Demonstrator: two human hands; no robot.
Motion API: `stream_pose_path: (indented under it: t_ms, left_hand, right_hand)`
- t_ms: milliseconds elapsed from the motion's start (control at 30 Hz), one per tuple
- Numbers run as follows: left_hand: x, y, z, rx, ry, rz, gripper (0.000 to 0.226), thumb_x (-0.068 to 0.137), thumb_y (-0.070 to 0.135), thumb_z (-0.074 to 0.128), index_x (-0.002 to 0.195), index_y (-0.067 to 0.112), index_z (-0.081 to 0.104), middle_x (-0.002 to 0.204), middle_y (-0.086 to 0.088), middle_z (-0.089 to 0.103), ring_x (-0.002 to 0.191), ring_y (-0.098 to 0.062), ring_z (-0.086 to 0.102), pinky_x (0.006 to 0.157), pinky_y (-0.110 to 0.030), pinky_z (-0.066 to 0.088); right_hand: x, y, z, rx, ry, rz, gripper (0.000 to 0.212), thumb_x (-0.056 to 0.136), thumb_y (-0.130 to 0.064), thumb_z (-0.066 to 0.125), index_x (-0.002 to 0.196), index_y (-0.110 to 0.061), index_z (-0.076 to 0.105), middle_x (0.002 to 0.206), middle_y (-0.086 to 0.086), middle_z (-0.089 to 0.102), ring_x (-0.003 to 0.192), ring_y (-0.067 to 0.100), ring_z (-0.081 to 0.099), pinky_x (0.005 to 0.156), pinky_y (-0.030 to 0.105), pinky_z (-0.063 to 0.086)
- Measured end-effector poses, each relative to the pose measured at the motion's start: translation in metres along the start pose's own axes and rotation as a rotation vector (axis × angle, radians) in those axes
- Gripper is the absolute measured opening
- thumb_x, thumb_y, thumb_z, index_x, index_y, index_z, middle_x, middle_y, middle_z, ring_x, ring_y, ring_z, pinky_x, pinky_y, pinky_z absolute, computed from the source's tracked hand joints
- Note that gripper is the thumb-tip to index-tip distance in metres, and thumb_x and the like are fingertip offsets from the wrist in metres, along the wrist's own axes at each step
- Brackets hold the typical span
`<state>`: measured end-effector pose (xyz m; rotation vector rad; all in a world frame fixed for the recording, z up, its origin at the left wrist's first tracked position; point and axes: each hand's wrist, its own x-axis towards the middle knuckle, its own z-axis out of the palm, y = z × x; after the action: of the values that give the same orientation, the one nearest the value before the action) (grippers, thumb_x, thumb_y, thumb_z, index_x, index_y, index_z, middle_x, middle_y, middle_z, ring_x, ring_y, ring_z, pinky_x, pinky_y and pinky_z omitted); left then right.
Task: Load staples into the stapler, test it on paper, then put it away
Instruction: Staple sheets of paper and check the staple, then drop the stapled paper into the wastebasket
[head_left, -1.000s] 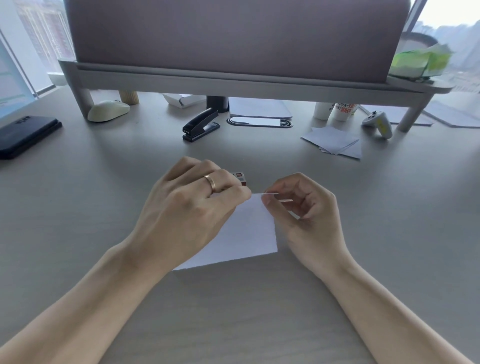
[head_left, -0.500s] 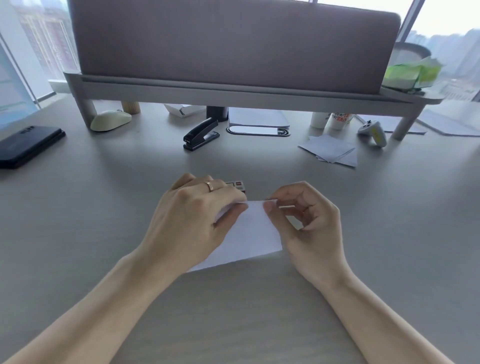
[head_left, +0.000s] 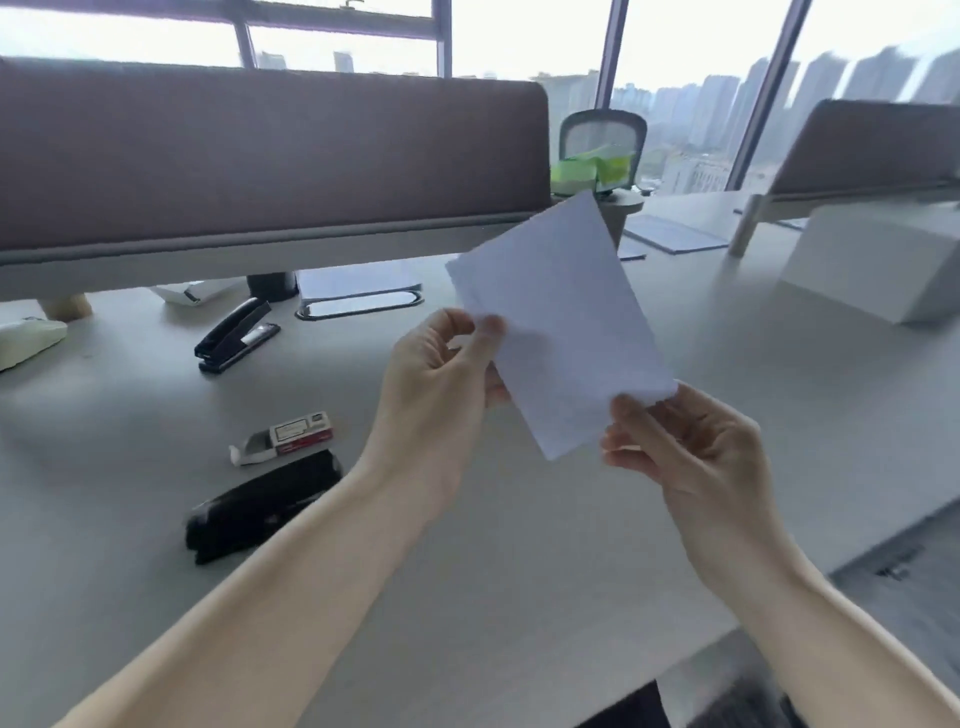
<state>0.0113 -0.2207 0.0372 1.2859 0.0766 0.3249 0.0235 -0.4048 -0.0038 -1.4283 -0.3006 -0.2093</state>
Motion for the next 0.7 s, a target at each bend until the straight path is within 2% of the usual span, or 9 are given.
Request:
stream_pose_path:
  t_ms: [67,167,300,500,600,667,700]
  left_hand:
    - [-0.003,-0.017,0.028,0.085,-0.118,-0.048,0.015,0.105,0.015,0.059,0.093,0.012,0.068,0.103,-0.019,0.079,0.082,-0.023,0.078,0.083,-0.038,0.063]
    - [-0.009,-0.043,0.073,0.173,-0.262,-0.093,0.017,0.103,0.017,0.062,0.087,0.012,0.064,0.087,-0.010,0.081,0.073,-0.019,0.078,0.070,-0.027,0.059]
    - [-0.014,-0.076,0.139,0.246,-0.396,-0.112,0.015,0.104,0.020,0.061,0.091,0.014,0.066,0.087,-0.003,0.082,0.073,-0.015,0.076,0.074,-0.031,0.056]
    - [-0.031,-0.120,0.250,0.344,-0.638,-0.078,0.011,0.105,0.019,0.059,0.097,0.015,0.065,0.083,0.004,0.081,0.071,-0.010,0.074,0.069,-0.025,0.057]
    - [-0.044,-0.136,0.298,0.397,-0.799,0.003,0.012,0.103,0.019,0.062,0.092,0.019,0.067,0.081,0.007,0.081,0.073,-0.009,0.074,0.071,-0.025,0.058]
    - [-0.053,-0.150,0.325,0.488,-0.917,0.116,0.012,0.101,0.020,0.065,0.091,0.024,0.069,0.083,0.010,0.081,0.077,-0.007,0.075,0.075,-0.027,0.059]
    - [-0.055,-0.157,0.336,0.531,-0.976,0.180,0.010,0.100,0.021,0.066,0.092,0.025,0.070,0.085,0.011,0.081,0.078,-0.006,0.075,0.075,-0.025,0.057]
  right_hand:
    - [0.001,-0.010,-0.050,-0.065,0.150,-0.006,0.016,0.094,-0.012,0.074,0.078,-0.015,0.073,0.060,-0.005,0.070,0.058,0.008,0.068,0.063,0.021,0.063]
    - [-0.005,-0.024,-0.120,-0.148,0.300,0.006,0.019,0.097,-0.011,0.073,0.080,-0.019,0.074,0.059,-0.006,0.071,0.057,0.006,0.068,0.064,0.019,0.063]
    - [-0.027,-0.035,-0.206,-0.283,0.468,-0.011,0.024,0.099,-0.012,0.074,0.079,-0.025,0.075,0.061,-0.008,0.073,0.058,0.006,0.069,0.066,0.021,0.064]
    - [-0.094,-0.035,-0.332,-0.531,0.757,0.011,0.023,0.100,-0.011,0.073,0.081,-0.024,0.072,0.059,-0.012,0.073,0.055,0.002,0.067,0.063,0.020,0.063]
    - [-0.133,-0.022,-0.376,-0.683,0.858,0.095,0.026,0.100,-0.015,0.074,0.079,-0.029,0.070,0.064,-0.007,0.074,0.055,0.001,0.067,0.061,0.022,0.061]
    - [-0.160,-0.011,-0.398,-0.801,0.906,0.165,0.020,0.099,-0.019,0.075,0.082,-0.030,0.071,0.074,-0.004,0.075,0.063,0.001,0.071,0.068,0.023,0.062]
    - [-0.173,-0.004,-0.409,-0.861,0.928,0.204,0.016,0.098,-0.020,0.076,0.085,-0.028,0.072,0.078,-0.005,0.076,0.070,0.008,0.075,0.073,0.029,0.064]
